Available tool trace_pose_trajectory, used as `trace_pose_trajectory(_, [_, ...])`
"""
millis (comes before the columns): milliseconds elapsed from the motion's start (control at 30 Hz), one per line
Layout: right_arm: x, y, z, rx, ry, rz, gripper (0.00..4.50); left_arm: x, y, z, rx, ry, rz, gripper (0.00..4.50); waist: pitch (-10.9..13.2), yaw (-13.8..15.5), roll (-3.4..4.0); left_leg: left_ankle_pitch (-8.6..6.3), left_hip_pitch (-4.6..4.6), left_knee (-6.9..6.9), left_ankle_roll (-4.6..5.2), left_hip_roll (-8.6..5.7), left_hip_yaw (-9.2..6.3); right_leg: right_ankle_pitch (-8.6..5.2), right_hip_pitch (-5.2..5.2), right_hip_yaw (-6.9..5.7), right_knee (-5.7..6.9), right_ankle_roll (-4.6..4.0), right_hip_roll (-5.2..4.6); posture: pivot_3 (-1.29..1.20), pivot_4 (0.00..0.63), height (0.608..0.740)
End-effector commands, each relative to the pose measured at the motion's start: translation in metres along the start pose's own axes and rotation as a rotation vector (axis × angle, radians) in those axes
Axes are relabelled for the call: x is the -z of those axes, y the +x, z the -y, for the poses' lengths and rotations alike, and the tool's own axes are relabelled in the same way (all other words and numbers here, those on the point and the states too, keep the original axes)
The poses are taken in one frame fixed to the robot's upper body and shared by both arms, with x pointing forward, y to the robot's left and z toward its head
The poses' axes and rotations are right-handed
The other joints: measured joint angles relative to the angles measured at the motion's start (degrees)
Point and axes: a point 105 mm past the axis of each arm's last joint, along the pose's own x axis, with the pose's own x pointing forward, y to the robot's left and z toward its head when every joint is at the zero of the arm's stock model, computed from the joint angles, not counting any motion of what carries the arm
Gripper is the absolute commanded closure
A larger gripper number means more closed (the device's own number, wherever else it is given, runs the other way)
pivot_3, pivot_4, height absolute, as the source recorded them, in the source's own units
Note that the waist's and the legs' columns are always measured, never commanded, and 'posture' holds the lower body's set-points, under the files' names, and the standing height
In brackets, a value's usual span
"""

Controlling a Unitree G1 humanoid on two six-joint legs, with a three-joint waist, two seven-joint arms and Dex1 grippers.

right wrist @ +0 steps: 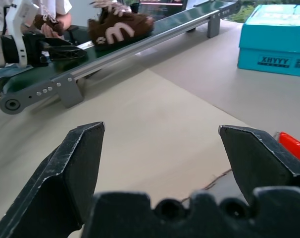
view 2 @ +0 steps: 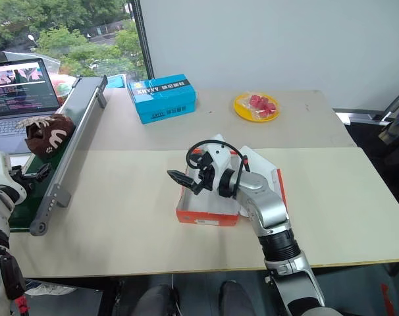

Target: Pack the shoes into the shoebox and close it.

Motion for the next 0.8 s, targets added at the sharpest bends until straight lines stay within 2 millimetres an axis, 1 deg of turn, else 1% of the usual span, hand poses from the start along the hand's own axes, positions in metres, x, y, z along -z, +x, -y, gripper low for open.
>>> trace_pose_trajectory(33, [-0.017, -0.003, 0.003, 0.016, -0.050, 0.060, 0.06, -0.013, -0.005, -0.011, -0.015, 0.014, 0.042, 0.00, 0.0, 0.0, 0.00, 0.00, 0.00, 0.00, 0.00, 0.00, 0.00, 0.00, 0.00, 0.00, 0.00, 0.00, 0.00, 0.00, 0.150, 0.740])
trace_pose_trajectory(100, [-0.017, -0.003, 0.003, 0.016, -0.052, 0.059, 0.06, -0.013, -0.006, -0.013, -0.024, 0.013, 0.040, 0.00, 0.0, 0.0, 0.00, 0.00, 0.00, 0.00, 0.00, 0.00, 0.00, 0.00, 0.00, -0.01, 0.01, 0.00, 0.00, 0.00, 0.150, 0.740])
trace_pose_trajectory(200, [-0.015, -0.005, 0.005, 0.023, -0.061, 0.046, 0.06, -0.021, -0.008, -0.022, -0.062, 0.013, 0.055, 0.00, 0.0, 0.0, -0.03, 0.00, 0.00, 0.01, 0.00, 0.00, 0.00, 0.00, 0.00, -0.01, 0.01, 0.00, 0.00, 0.00, 0.150, 0.740])
trace_pose_trajectory(300, [-0.016, -0.006, 0.008, 0.031, -0.065, 0.043, 0.06, -0.019, -0.009, -0.023, -0.061, 0.004, 0.047, 0.00, 0.0, 0.0, -0.04, 0.00, 0.00, 0.01, 0.00, 0.00, 0.00, 0.00, 0.00, -0.01, 0.01, 0.00, 0.00, 0.00, 0.150, 0.740])
trace_pose_trajectory(367, [-0.017, -0.006, 0.009, 0.035, -0.068, 0.042, 0.00, -0.019, -0.009, -0.019, -0.029, -0.026, 0.059, 0.52, 0.0, 0.0, -0.04, 0.00, 0.00, 0.01, 0.00, 0.01, -0.01, 0.00, 0.00, -0.02, 0.01, 0.00, 0.00, 0.00, 0.150, 0.740])
trace_pose_trajectory(400, [-0.017, -0.006, 0.009, 0.036, -0.069, 0.041, 0.00, -0.020, -0.008, -0.015, -0.005, -0.034, 0.069, 0.70, 0.0, 0.0, -0.04, 0.00, 0.00, 0.01, 0.00, 0.01, -0.01, 0.00, 0.00, -0.02, 0.02, 0.00, 0.00, 0.00, 0.150, 0.740])
trace_pose_trajectory(467, [-0.017, -0.006, 0.010, 0.038, -0.070, 0.040, 0.00, -0.022, -0.007, -0.010, 0.011, -0.058, 0.082, 1.52, 0.0, 0.0, -0.04, 0.01, 0.00, 0.02, 0.00, 0.00, -0.01, 0.00, 0.00, -0.03, 0.02, 0.00, 0.00, 0.00, 0.150, 0.740])
trace_pose_trajectory(533, [-0.018, -0.006, 0.010, 0.040, -0.072, 0.039, 0.00, -0.026, -0.004, 0.000, 0.043, -0.085, 0.098, 2.08, 0.0, 0.3, -0.04, 0.01, -0.01, 0.03, 0.00, 0.01, -0.02, 0.00, 0.01, -0.03, 0.03, 0.00, -0.01, 0.00, 0.150, 0.740])
trace_pose_trajectory(600, [-0.018, -0.006, 0.010, 0.041, -0.074, 0.038, 0.00, -0.030, -0.003, 0.008, 0.072, -0.106, 0.110, 2.41, 0.0, 0.6, -0.04, 0.02, -0.05, 0.07, -0.01, -0.01, -0.08, 0.00, 0.02, -0.08, 0.05, 0.00, -0.01, 0.00, 0.150, 0.740])
trace_pose_trajectory(667, [-0.019, -0.006, 0.012, 0.044, -0.078, 0.035, 0.00, -0.047, -0.001, 0.028, 0.139, -0.110, 0.158, 2.46, 0.0, 0.9, -0.06, 0.02, -0.07, 0.12, -0.01, -0.01, -0.11, 0.00, 0.04, -0.12, 0.05, 0.00, -0.01, 0.00, 0.150, 0.740])
trace_pose_trajectory(733, [-0.021, -0.007, 0.013, 0.051, -0.074, 0.042, 0.00, -0.073, 0.000, 0.052, 0.209, -0.116, 0.240, 2.46, 0.0, 1.0, -0.11, 0.02, -0.07, 0.12, -0.01, -0.02, -0.14, 0.00, 0.07, -0.12, 0.05, 0.01, -0.01, 0.00, 0.150, 0.740])
trace_pose_trajectory(800, [-0.026, -0.007, 0.015, 0.056, -0.066, 0.058, 0.00, -0.096, -0.002, 0.074, 0.264, -0.114, 0.303, 2.46, 0.0, 1.0, -0.18, 0.02, -0.15, 0.14, -0.02, -0.01, -0.22, 0.01, 0.06, -0.16, 0.06, 0.02, 0.00, 0.00, 0.150, 0.740])
